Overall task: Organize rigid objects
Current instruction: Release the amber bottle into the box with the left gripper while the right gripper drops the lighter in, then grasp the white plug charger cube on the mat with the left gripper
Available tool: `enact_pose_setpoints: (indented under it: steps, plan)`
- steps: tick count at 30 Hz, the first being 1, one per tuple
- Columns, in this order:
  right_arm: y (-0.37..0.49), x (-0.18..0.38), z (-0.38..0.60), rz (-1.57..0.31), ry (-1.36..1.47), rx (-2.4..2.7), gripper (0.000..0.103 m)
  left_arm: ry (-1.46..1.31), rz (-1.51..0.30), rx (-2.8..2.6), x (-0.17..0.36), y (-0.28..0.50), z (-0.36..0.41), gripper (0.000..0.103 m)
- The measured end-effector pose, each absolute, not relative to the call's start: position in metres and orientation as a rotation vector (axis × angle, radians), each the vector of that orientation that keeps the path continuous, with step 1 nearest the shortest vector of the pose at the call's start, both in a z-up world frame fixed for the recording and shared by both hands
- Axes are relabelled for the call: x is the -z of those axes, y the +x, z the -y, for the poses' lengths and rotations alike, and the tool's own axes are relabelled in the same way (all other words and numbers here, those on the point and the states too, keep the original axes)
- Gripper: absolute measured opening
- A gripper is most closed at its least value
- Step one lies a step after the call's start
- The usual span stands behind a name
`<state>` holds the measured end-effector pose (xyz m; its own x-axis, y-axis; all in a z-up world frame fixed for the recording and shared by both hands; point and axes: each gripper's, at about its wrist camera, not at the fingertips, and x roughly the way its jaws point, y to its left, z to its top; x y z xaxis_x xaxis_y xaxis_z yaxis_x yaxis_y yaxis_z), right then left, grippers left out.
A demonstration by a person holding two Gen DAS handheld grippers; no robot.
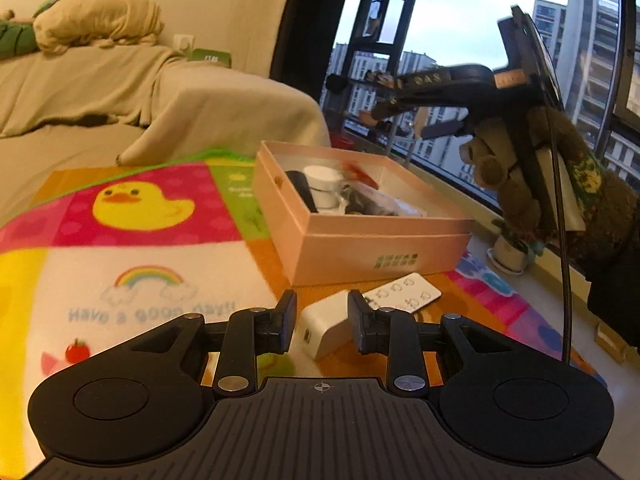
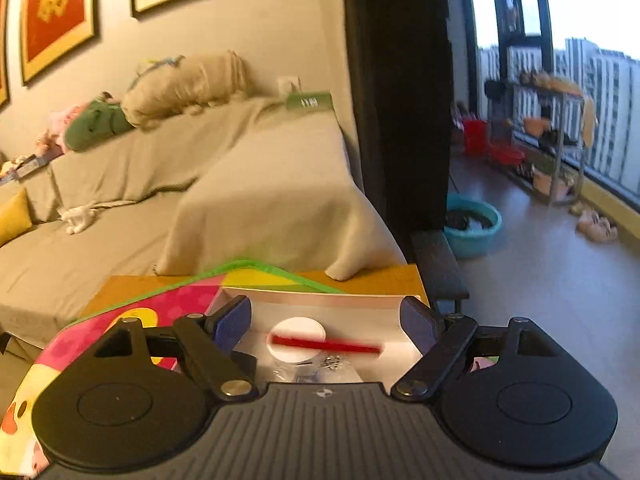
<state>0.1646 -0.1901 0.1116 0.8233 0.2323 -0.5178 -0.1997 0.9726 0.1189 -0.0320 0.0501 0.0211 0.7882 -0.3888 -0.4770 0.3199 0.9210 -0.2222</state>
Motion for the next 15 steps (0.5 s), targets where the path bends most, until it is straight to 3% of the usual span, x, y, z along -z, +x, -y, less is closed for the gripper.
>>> enact_pose_setpoints:
  steps: [5, 15]
  plan:
    - [0.128, -0.097, 0.209, -0.562, 0.049, -0.219, 0.083, -0.117, -0.548, 0.431, -0.014, -0.038, -0.052, 0.031]
    - [0.009, -0.016, 0.218, -0.671, -0.034, -0.302, 0.085, 0.055, -0.491, 0.422, -0.025, -0.035, -0.024, 0.031]
